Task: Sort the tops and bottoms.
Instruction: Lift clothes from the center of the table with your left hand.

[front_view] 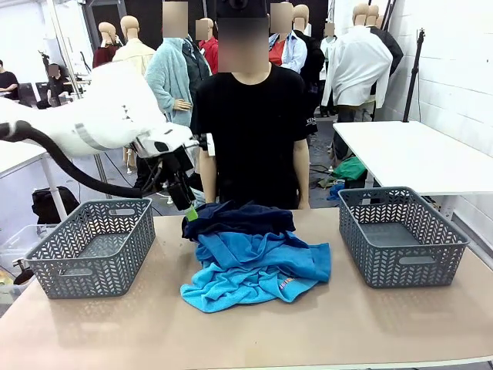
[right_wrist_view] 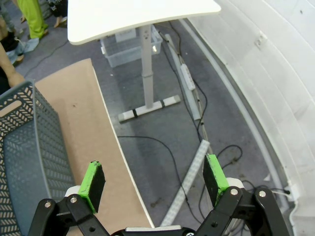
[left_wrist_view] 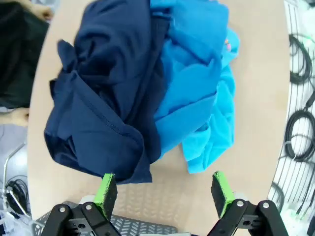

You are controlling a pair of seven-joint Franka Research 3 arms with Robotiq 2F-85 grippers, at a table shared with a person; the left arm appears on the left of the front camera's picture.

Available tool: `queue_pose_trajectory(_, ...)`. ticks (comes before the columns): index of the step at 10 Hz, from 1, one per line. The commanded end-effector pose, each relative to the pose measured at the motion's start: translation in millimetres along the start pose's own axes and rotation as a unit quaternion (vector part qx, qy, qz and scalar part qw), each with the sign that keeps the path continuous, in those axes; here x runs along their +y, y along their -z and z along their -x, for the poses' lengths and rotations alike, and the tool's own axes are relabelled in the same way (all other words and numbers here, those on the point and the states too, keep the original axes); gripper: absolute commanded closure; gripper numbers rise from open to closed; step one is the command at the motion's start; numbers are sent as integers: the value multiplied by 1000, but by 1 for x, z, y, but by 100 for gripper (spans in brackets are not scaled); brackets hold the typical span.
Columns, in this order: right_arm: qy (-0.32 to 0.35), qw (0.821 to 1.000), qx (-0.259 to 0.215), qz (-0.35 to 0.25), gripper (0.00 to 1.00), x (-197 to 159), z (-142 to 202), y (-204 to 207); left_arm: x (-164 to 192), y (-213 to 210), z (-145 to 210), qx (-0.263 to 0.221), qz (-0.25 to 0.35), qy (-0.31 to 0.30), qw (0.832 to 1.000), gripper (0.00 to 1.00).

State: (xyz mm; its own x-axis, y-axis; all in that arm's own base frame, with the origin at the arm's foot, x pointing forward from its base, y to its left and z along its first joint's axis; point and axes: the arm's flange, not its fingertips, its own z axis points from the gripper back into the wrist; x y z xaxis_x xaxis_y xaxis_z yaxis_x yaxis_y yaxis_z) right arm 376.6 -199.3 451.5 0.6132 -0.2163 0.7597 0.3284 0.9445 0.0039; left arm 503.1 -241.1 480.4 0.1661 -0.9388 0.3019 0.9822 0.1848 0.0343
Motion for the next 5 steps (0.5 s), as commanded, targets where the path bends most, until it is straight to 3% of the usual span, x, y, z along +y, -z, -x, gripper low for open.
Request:
queue_pose_trajectory(1, -1, 1000, 5, 0, 0, -1, 0, -1, 19, 3, 2, 25, 3, 31, 999, 0)
queue_pose_trajectory(3, -1, 1000, 5, 0, 0, -1, 0, -1, 25, 14, 3, 10, -11, 43, 999, 0)
queue_pose_trajectory(5, -1, 1000, 5, 0, 0, -1, 0, -1, 27, 26, 1, 18, 18, 39, 999, 0)
